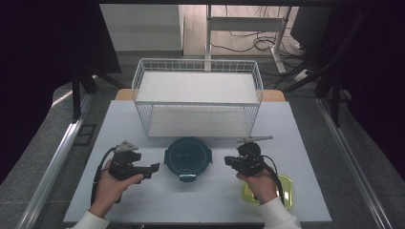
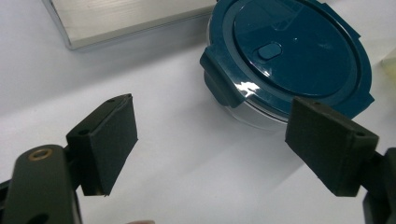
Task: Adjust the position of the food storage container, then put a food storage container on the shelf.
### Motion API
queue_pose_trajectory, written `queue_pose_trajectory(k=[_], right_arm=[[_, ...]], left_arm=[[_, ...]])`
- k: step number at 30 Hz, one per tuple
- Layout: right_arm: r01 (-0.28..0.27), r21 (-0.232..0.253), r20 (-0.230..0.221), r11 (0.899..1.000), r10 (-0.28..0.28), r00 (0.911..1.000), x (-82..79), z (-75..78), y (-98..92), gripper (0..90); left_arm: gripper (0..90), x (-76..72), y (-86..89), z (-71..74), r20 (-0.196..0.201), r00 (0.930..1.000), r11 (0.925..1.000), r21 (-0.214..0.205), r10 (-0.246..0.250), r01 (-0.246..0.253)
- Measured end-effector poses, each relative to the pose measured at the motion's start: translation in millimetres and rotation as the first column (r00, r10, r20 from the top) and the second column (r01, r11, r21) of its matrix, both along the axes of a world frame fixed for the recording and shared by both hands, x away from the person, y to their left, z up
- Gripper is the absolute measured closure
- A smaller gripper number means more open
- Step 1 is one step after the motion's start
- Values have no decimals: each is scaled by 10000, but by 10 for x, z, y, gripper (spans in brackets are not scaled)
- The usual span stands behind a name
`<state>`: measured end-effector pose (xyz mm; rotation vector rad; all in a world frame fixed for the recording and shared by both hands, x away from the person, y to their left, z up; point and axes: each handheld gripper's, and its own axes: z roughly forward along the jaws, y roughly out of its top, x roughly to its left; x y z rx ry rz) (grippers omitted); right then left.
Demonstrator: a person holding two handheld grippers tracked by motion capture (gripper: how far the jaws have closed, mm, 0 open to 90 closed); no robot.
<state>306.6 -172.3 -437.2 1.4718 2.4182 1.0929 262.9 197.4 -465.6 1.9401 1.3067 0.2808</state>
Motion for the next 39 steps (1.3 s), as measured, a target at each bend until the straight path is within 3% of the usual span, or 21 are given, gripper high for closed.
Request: queue_pose_trajectory(k=[4,9,14,18,27,34,39], right_arm=[[-60,394,8,9992,60,10000,-9,18,-70,753],[86,608,343,9981,-107,9994,-34,71,-123,369],[-231,1064,359,9941,194,9992,-45,97,-137,242],[-251,1268,319,9916,212,9993,-36,100,-141,208],[-143,1686,4,9856,144,9999,36,109,-41,157],[28,2187,-655,9758,118,9978,103,68,135,131],[293,2140,-1042,9764,-70,9945,210,-14,228,131]], left_arm=[[166,-9,10,15,73,10000,10000,-69,-49,50],[160,-18,2,37,112,9999,9999,-158,4,-2],[143,-12,-6,46,81,9999,9994,-333,96,-93],[135,-11,1,37,9,10000,9991,-406,88,-88],[80,112,-2,51,-456,9989,9936,-1124,99,-150],[55,250,-28,15,-992,9951,9825,-1859,-29,-157],[55,368,-50,-57,-1371,9905,9756,-2187,-124,-181]])
